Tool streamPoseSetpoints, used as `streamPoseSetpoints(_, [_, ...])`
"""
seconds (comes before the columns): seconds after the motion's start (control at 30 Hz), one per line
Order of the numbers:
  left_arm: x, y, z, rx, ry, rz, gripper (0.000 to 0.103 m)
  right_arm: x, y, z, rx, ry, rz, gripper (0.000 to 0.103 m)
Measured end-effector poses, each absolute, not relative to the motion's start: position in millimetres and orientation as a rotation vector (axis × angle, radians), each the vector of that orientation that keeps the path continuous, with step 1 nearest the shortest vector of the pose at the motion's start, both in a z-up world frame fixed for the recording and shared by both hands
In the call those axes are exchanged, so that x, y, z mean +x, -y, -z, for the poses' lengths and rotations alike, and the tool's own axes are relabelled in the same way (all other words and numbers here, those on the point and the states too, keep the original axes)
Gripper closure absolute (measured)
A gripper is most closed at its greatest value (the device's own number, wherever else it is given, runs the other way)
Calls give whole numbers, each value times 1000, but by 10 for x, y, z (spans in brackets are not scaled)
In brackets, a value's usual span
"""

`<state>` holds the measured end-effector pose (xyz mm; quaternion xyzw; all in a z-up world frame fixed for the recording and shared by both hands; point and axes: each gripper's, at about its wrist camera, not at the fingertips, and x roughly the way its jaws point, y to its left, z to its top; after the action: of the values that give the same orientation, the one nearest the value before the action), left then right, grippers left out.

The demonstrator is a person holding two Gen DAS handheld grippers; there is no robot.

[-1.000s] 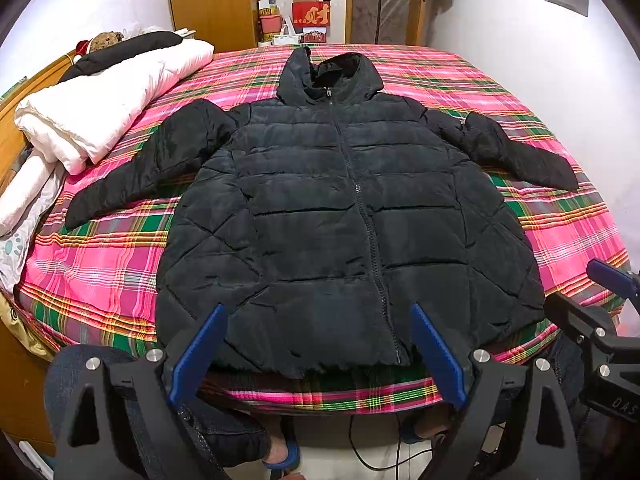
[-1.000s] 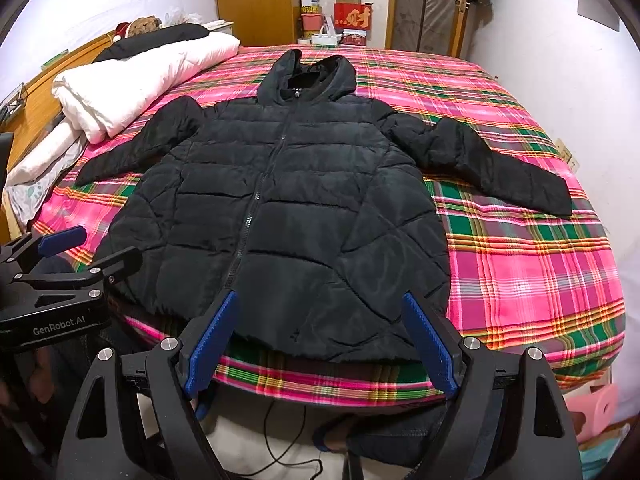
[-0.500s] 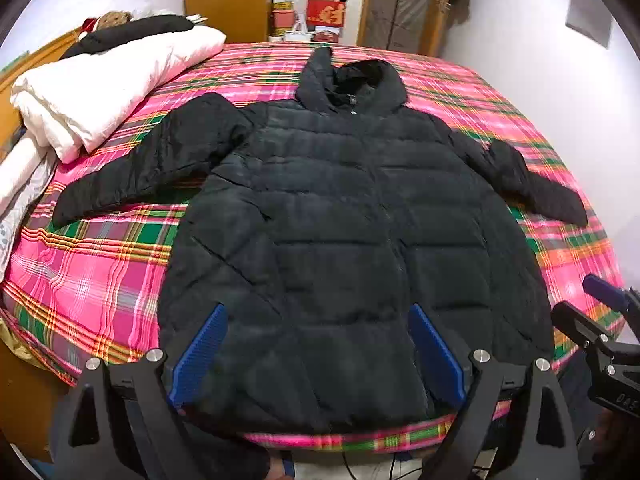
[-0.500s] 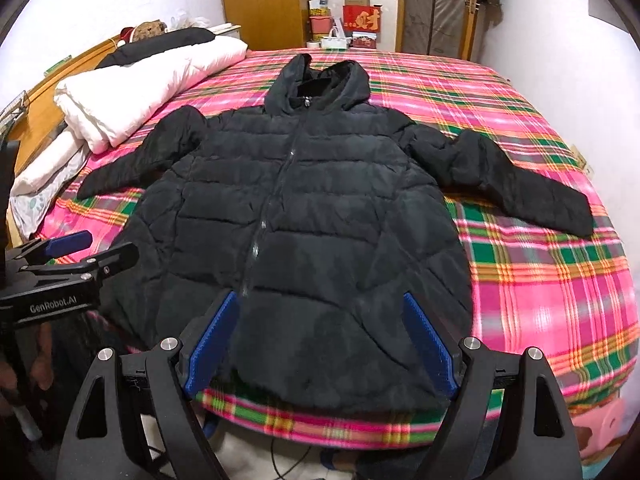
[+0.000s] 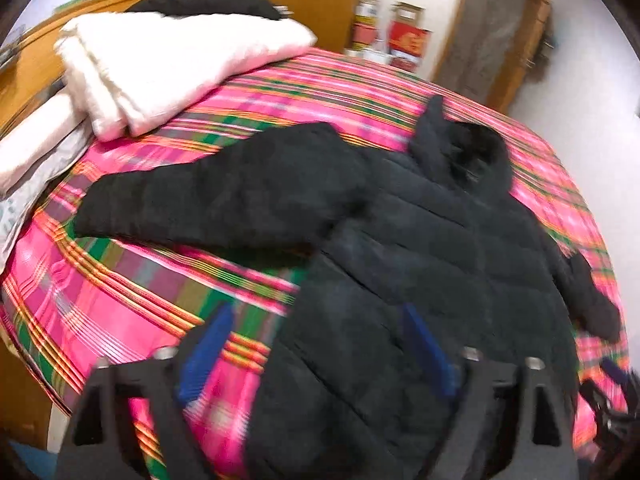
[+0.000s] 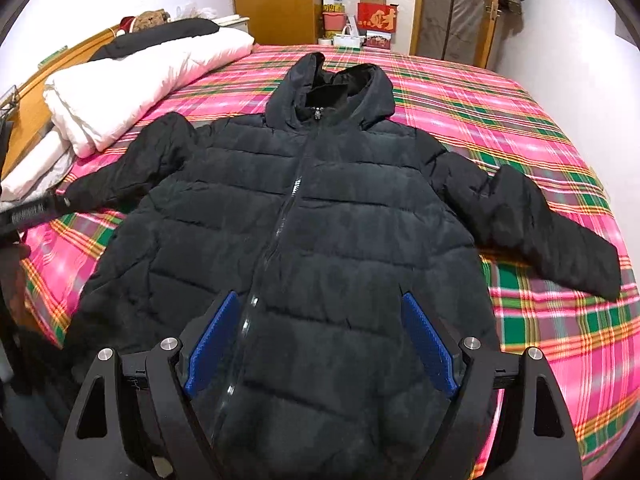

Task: Fold large clothes
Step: 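Grasp the black jacket's sleeve with the left gripper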

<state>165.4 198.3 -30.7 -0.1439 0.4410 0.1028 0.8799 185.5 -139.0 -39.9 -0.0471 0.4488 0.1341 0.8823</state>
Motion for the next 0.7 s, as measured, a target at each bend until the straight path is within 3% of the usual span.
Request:
streamPoseSetpoints(0.03, [1716, -2102, 348, -312, -928, -229, 38, 1930, 1363, 433, -104, -940, -278, 20])
streamPoseSetpoints(0.07, [1772, -2231, 397, -330, -934, -247, 39, 1983, 1345, 461, -107, -944, -277, 20])
streamPoseSetpoints(0.7, [1938, -4049, 1448, -723, -877, -531, 40, 2626, 1111, 1006, -155, -1019, -249, 20])
